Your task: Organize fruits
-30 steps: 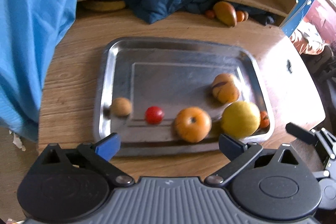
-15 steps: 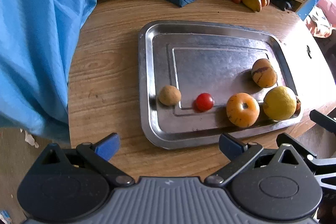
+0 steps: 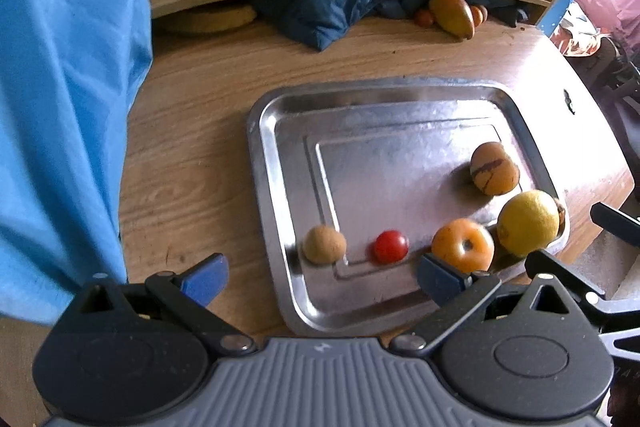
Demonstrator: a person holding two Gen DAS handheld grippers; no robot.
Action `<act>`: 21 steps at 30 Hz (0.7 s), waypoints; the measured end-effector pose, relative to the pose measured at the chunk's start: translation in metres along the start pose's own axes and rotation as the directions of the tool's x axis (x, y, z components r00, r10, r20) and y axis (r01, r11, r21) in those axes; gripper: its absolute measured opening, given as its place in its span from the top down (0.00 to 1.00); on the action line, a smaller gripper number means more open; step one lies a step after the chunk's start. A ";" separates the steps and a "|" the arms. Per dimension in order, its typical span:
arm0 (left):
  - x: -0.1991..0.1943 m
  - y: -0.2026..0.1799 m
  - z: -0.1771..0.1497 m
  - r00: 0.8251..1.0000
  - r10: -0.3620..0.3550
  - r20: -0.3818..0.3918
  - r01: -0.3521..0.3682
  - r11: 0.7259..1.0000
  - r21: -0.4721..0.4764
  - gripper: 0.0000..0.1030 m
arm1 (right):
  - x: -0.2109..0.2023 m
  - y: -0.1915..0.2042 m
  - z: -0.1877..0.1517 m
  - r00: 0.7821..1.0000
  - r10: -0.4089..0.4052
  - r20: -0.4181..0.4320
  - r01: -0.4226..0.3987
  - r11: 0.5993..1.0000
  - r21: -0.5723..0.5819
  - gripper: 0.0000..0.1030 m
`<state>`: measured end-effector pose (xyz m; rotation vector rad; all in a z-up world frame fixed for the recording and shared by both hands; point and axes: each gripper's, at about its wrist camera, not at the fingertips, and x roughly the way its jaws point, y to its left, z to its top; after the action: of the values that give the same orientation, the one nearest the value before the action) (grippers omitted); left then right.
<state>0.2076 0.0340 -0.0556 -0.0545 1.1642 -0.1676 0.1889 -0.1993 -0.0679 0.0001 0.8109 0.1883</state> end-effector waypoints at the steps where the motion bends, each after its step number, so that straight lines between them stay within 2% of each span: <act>1: 0.001 0.000 0.002 1.000 -0.004 0.003 0.004 1.000 0.002 0.01 | 0.001 0.000 0.002 1.000 -0.006 0.003 0.006 1.000 -0.002 0.01; 10: 0.010 -0.014 0.023 1.000 -0.016 0.014 0.016 1.000 0.015 0.01 | 0.005 -0.012 0.012 0.998 -0.054 0.024 0.054 0.998 0.012 0.01; 21: 0.033 -0.048 0.056 1.000 0.018 0.010 -0.017 1.000 -0.024 0.01 | 0.021 -0.049 0.022 0.997 -0.065 0.029 0.064 0.998 0.030 0.01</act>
<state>0.2665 -0.0209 -0.0574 -0.0661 1.1558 -0.1379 0.2275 -0.2425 -0.0714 0.0041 0.7830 0.1157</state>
